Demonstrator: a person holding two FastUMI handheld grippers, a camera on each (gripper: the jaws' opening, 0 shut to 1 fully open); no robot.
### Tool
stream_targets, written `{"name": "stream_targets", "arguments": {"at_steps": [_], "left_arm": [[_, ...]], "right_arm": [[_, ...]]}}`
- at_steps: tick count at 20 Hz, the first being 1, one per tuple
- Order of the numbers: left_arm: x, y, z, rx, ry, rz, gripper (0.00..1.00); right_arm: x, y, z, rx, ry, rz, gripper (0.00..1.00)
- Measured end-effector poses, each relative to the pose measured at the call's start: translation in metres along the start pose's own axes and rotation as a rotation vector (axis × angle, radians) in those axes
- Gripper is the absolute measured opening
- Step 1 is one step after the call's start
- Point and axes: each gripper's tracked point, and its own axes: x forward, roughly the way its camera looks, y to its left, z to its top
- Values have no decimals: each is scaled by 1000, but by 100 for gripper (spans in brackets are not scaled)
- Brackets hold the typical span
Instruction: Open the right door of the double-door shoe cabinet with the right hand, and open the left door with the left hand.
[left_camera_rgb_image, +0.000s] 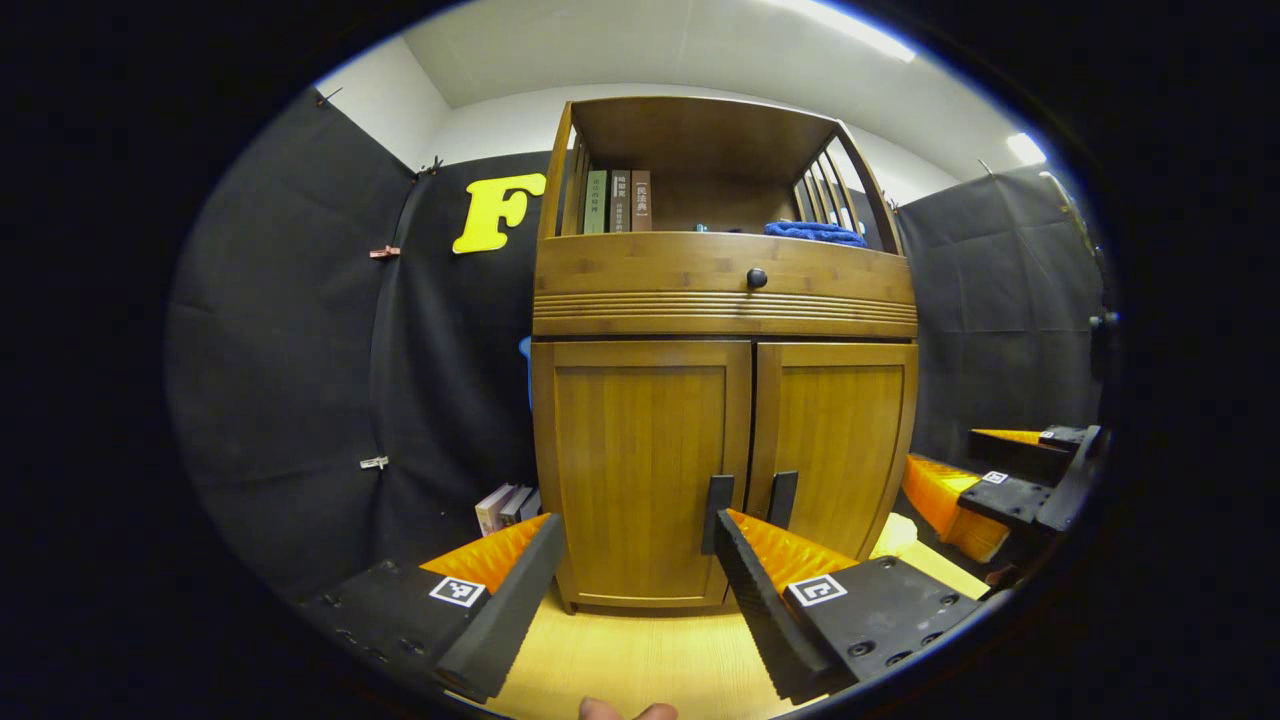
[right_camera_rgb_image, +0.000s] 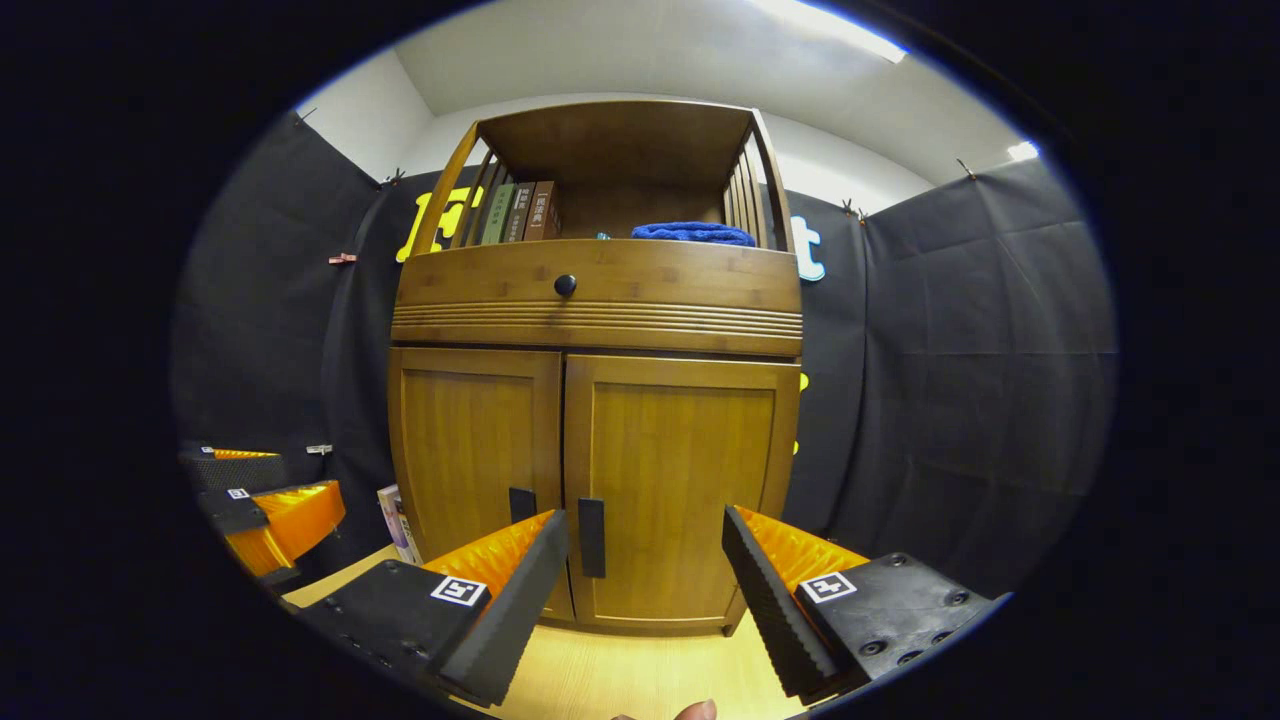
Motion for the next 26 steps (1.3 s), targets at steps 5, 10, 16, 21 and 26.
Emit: {"name": "stream_targets", "arguments": {"at_steps": [5, 10, 16, 21, 26], "left_arm": [[9, 9, -4, 4, 13, 7, 92], [21, 19, -7, 6, 23, 18, 94], [35, 30, -11, 13, 30, 21, 94], [45, 35, -13, 16, 34, 17, 94], [47, 39, -16, 6, 37, 26, 94]], "right_arm": [[45, 24, -30, -9, 47, 28, 98], [97, 43, -67, 36, 108, 54, 98], [142, 41, -120, 123, 190, 29, 92], [174, 43, -137, 101, 209, 13, 64], [179, 45, -143, 82, 223, 1, 38]]}}
